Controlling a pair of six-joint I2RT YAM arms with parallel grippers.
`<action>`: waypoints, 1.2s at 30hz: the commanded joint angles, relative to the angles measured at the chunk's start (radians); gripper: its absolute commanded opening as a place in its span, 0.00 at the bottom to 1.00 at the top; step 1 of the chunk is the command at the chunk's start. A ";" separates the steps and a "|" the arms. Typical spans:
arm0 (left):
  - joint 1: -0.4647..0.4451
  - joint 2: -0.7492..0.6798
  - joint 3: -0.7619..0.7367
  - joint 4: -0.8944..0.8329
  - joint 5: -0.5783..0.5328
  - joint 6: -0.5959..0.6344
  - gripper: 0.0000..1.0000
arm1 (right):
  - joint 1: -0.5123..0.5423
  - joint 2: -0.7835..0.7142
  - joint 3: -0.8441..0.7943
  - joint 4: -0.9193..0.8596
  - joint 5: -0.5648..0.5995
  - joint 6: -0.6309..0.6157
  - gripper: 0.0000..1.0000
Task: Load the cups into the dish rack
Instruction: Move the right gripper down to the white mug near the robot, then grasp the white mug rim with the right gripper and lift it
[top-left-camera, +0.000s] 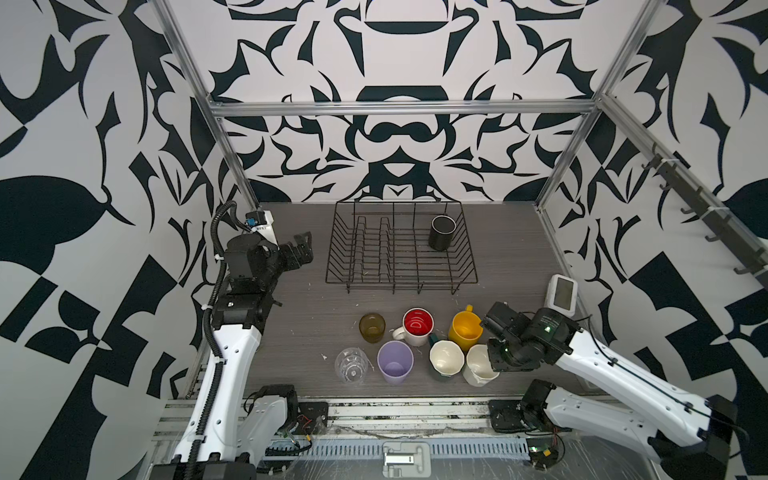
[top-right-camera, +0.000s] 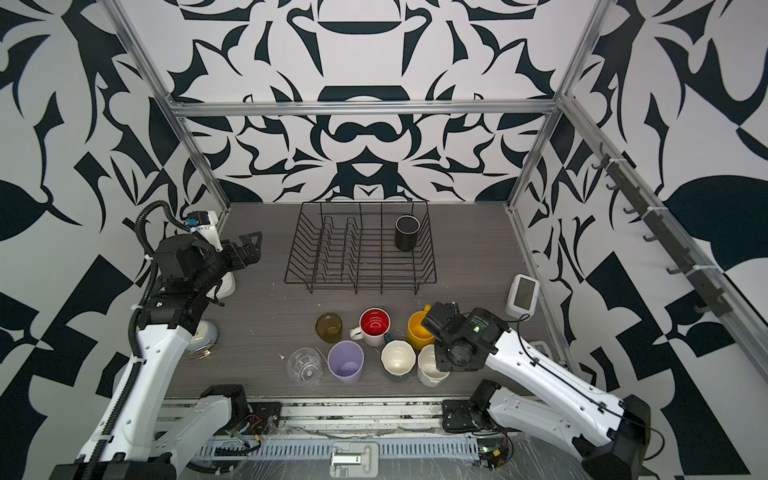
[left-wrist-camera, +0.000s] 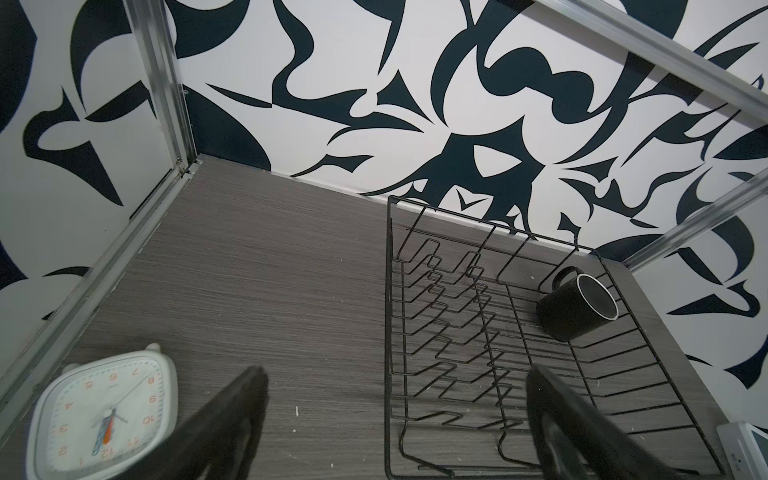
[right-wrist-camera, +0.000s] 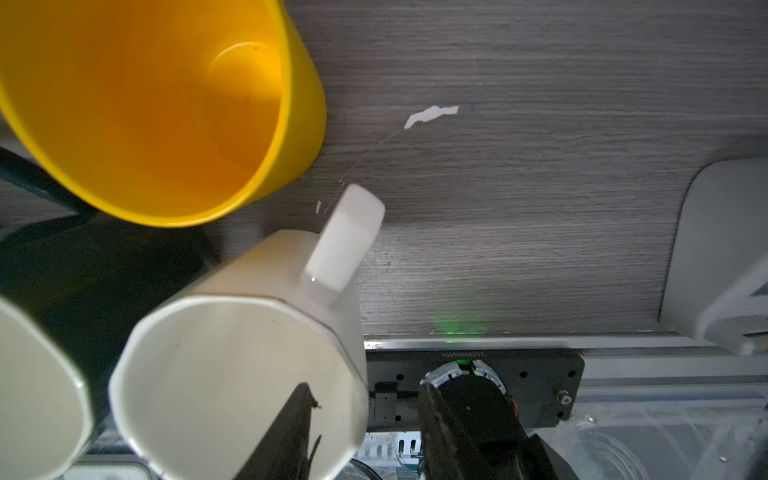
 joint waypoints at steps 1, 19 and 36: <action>0.003 0.002 -0.003 -0.004 0.004 -0.004 0.99 | 0.004 0.009 -0.019 0.065 0.004 0.027 0.43; 0.003 0.002 -0.005 -0.004 0.001 -0.005 1.00 | 0.003 0.044 -0.112 0.148 0.043 0.035 0.30; 0.003 -0.005 -0.005 -0.006 -0.003 -0.003 0.99 | 0.004 0.072 -0.073 0.090 0.135 0.058 0.00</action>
